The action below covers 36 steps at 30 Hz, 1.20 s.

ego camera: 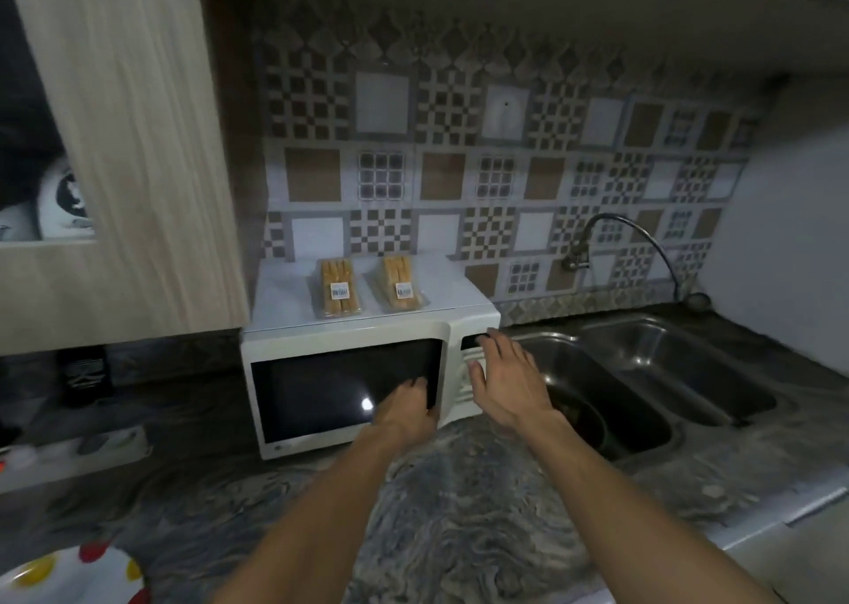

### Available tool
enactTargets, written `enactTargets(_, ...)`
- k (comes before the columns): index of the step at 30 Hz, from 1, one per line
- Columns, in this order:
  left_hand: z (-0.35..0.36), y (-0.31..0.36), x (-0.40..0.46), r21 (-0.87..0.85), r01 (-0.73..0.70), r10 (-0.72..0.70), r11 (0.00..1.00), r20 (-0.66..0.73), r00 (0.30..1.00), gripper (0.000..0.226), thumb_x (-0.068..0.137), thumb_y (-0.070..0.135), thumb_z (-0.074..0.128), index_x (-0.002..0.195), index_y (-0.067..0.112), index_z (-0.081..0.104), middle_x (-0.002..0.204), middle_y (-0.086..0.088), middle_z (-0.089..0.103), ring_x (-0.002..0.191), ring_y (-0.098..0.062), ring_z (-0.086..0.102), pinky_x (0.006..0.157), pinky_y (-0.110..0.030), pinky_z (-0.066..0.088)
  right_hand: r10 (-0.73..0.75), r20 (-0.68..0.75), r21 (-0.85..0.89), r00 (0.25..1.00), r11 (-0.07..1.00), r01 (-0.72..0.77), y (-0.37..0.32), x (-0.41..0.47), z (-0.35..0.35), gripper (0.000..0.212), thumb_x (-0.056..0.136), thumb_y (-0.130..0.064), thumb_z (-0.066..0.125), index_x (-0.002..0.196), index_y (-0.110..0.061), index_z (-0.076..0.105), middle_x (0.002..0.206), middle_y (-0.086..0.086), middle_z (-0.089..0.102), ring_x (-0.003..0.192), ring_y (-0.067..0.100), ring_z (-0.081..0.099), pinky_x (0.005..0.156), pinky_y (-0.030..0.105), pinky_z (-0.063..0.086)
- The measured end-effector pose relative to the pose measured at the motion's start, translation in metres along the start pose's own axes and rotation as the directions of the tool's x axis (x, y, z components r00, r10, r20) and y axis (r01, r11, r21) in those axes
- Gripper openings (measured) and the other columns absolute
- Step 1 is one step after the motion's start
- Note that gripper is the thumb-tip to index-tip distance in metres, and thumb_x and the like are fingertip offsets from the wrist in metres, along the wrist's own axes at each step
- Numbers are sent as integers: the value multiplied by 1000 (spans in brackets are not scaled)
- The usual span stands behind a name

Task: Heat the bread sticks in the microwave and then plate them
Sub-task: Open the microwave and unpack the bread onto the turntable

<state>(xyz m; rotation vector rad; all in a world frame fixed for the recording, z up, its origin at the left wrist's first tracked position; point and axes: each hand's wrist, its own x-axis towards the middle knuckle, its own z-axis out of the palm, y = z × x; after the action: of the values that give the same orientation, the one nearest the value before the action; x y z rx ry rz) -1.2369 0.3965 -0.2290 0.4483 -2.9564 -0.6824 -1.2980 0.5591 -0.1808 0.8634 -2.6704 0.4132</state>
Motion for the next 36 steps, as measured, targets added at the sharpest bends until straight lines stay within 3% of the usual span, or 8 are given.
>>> enactTargets(7, 28, 29, 72, -319, 130, -150, 939, -39, 988, 41, 91, 35, 61, 121, 8, 58, 113, -12, 66, 103, -30, 64, 87, -37, 54, -117, 87, 85, 989, 990, 109, 43, 83, 22, 58, 104, -42, 35, 155, -14, 28, 164, 7, 20, 149, 25, 22, 120, 40, 19)
enactTargets(11, 43, 34, 90, -410, 172, -216, 896, -63, 974, 37, 92, 32, 62, 118, 5, 60, 114, -12, 67, 105, -29, 63, 85, -31, 51, -222, 165, 78, 961, 974, 212, 46, 116, 36, 62, 103, -46, 32, 157, -16, 23, 165, 8, 16, 152, 22, 14, 123, 40, 9)
enactTargets(15, 45, 44, 107, -495, 194, -287, 847, -118, 951, 48, 90, 40, 63, 123, 6, 59, 118, -13, 64, 110, -31, 61, 82, -28, 48, -269, 234, 85, 934, 963, 256, 52, 135, 46, 70, 100, -55, 27, 160, -22, 12, 167, 3, 6, 154, 19, 3, 124, 40, -2)
enactTargets(18, 47, 46, 114, -469, 260, -375, 844, -171, 911, 44, 91, 39, 63, 114, 2, 61, 111, -17, 62, 103, -35, 62, 77, -30, 47, -294, 288, 63, 911, 955, 289, 57, 140, 47, 84, 93, -71, 25, 160, -25, 5, 168, 2, -1, 154, 20, -3, 124, 42, -5)
enactTargets(21, 52, 44, 115, -405, 256, -366, 878, -221, 904, 36, 93, 33, 60, 104, -1, 64, 101, -20, 66, 95, -37, 63, 71, -30, 46, -292, 303, 33, 907, 954, 297, 55, 142, 49, 89, 90, -77, 25, 160, -28, 1, 167, 3, -4, 154, 24, -5, 124, 45, -3)
enactTargets(26, 55, 42, 114, -326, 210, -308, 922, -285, 908, 37, 94, 37, 55, 88, 2, 66, 83, -18, 71, 78, -36, 66, 64, -38, 53, -242, 312, -89, 919, 955, 282, 39, 141, 49, 82, 97, -63, 31, 160, -19, -1, 167, 12, -5, 153, 33, -5, 123, 53, 1)
enactTargets(31, 60, 45, 115, -322, 209, -318, 923, -339, 886, 38, 92, 35, 59, 82, 0, 69, 81, -19, 72, 77, -37, 67, 64, -39, 52, -192, 409, -159, 892, 948, 276, 22, 145, 41, 82, 100, -52, 34, 159, -8, -4, 164, 24, -7, 150, 45, -4, 121, 57, 2)
enactTargets(36, 68, 45, 116, -356, 232, -364, 905, -370, 855, 44, 90, 47, 61, 82, 4, 70, 80, -15, 72, 76, -33, 68, 66, -41, 55, -181, 479, -156, 859, 945, 286, 20, 148, 32, 84, 100, -50, 36, 158, -7, -6, 163, 25, -10, 149, 47, -5, 121, 58, 3)
